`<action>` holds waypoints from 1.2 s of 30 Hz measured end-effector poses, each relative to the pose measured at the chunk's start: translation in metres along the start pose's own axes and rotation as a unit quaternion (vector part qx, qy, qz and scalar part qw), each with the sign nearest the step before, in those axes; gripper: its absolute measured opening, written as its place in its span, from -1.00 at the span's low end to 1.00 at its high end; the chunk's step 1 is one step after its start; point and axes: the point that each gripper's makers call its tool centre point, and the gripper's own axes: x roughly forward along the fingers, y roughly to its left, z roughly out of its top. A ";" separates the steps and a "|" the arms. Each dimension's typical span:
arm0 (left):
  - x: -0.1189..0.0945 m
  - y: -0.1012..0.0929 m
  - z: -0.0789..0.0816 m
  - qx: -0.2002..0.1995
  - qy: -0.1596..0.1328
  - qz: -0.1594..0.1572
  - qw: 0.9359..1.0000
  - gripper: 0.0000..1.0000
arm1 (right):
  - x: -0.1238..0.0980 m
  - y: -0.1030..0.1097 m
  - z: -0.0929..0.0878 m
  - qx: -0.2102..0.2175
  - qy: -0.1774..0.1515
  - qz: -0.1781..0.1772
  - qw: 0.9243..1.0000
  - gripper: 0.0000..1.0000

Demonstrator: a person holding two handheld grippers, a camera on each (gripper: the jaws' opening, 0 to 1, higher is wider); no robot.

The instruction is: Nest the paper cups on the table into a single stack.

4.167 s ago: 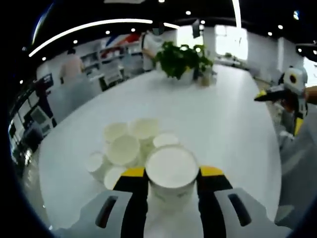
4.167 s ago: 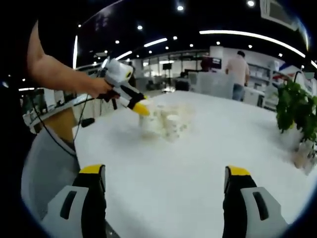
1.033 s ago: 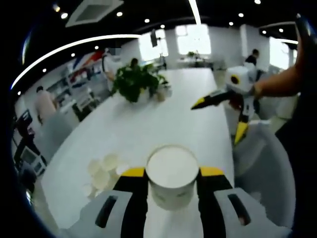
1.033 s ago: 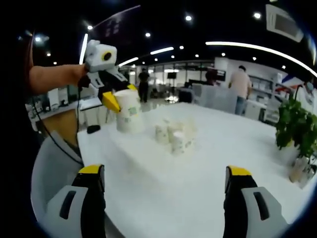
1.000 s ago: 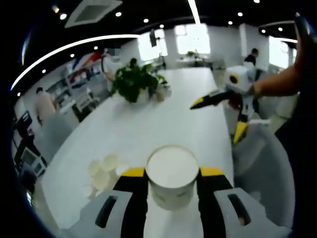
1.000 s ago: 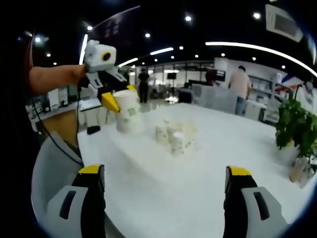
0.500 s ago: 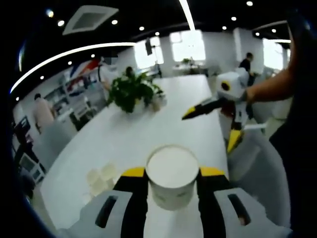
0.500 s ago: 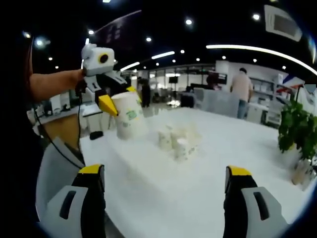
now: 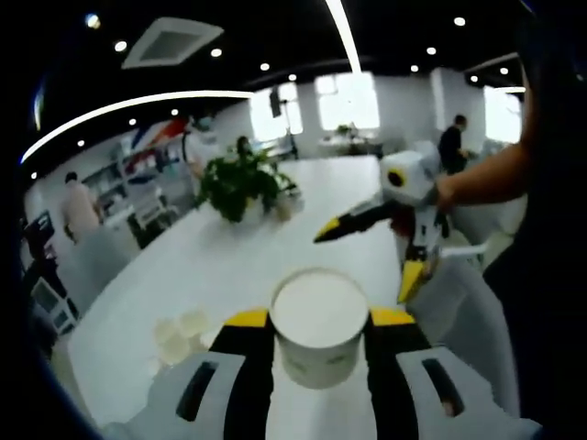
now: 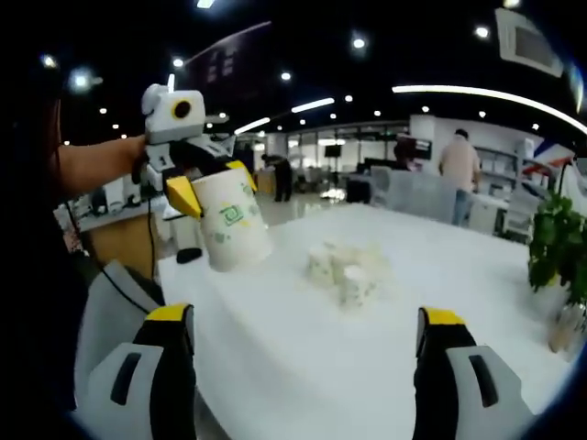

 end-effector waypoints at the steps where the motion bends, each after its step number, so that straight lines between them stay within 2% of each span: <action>1: -0.001 0.001 0.000 -0.001 -0.002 0.002 1.000 -0.26 | 0.000 0.001 0.002 -0.001 -0.002 0.002 1.000 0.98; 2: -0.002 0.002 0.001 -0.004 -0.007 0.005 1.000 -0.26 | 0.000 0.002 0.006 -0.002 -0.005 0.005 1.000 0.98; 4: -0.004 0.003 0.009 -0.018 -0.034 0.008 0.999 -0.26 | 0.000 0.005 0.019 0.002 -0.017 0.012 1.000 0.96; 7: -0.013 0.007 0.030 -0.027 -0.108 0.014 0.994 -0.26 | -0.003 0.013 0.044 0.002 -0.041 0.033 0.999 0.87; 8: -0.017 0.008 0.035 -0.031 -0.128 0.014 0.991 -0.26 | -0.003 0.014 0.047 0.001 -0.042 0.034 0.999 0.84; 12: -0.026 0.009 0.045 -0.036 -0.168 0.014 0.985 -0.26 | -0.007 0.020 0.077 -0.004 -0.065 0.051 0.997 0.76; 15: -0.032 0.012 0.050 -0.046 -0.190 0.019 0.981 -0.26 | -0.009 0.035 0.092 0.012 -0.072 0.092 0.993 0.60; 19: -0.039 0.015 0.055 -0.053 -0.210 0.018 0.976 -0.26 | -0.010 0.038 0.102 0.007 -0.082 0.101 0.991 0.52; 23: -0.041 0.014 0.058 -0.060 -0.222 0.015 0.973 -0.26 | -0.010 0.048 0.107 0.011 -0.076 0.125 0.989 0.17; 28: -0.043 0.012 0.067 -0.073 -0.248 0.008 0.966 -0.25 | -0.008 0.056 0.110 0.016 -0.074 0.146 0.986 0.16; 33: -0.046 0.008 0.074 -0.084 -0.268 -0.001 0.960 -0.26 | -0.007 0.062 0.112 0.035 -0.072 0.166 0.983 0.00; 36: -0.048 0.004 0.074 -0.085 -0.273 -0.010 0.958 -0.26 | -0.007 0.068 0.120 0.038 -0.080 0.183 0.979 -0.02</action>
